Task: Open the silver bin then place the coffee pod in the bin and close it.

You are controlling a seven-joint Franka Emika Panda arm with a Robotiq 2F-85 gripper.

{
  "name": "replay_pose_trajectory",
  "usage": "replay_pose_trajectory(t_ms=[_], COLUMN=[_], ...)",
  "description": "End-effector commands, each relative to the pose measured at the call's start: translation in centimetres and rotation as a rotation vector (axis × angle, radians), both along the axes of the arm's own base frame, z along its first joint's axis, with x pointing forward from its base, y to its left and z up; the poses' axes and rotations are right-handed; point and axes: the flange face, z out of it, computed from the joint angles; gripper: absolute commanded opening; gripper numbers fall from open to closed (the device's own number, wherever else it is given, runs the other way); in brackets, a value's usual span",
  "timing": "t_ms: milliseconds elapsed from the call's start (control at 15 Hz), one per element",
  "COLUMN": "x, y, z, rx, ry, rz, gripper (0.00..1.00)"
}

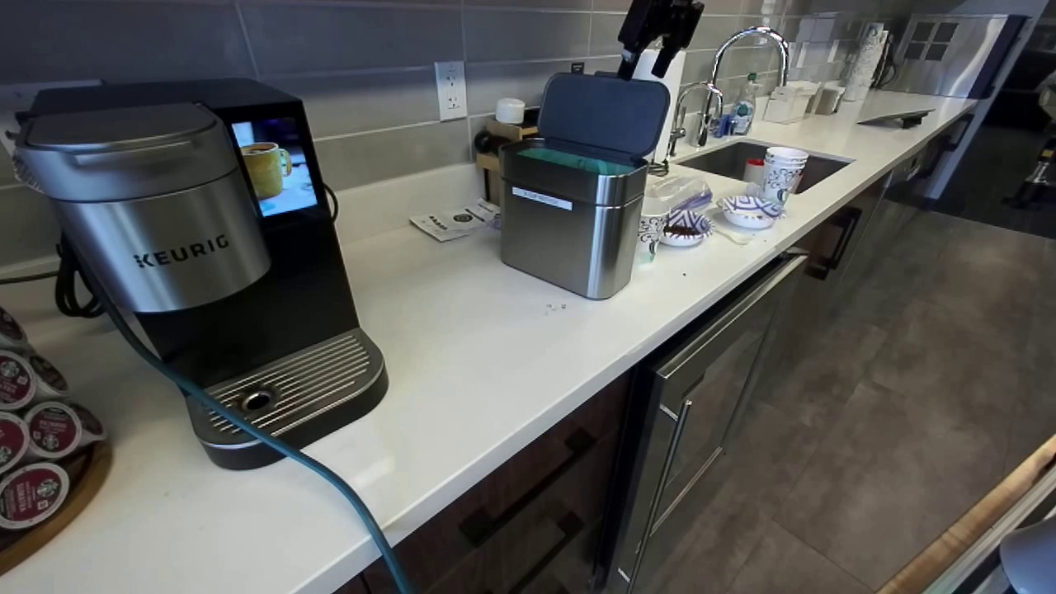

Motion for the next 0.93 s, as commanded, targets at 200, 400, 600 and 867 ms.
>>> replay_pose_trajectory(t_ms=[200, 400, 600, 867], x=[1.1, 0.4, -0.2, -1.0], y=[-0.3, 0.7, 2.1, 3.6], z=[-2.4, -1.8, -1.0, -0.2], rx=[0.149, 0.219, 0.275, 0.247], ry=[0.052, 0.089, 0.148, 0.253], rz=[0.132, 0.176, 0.222, 0.179], gripper=[1.0, 1.0, 1.0, 1.0])
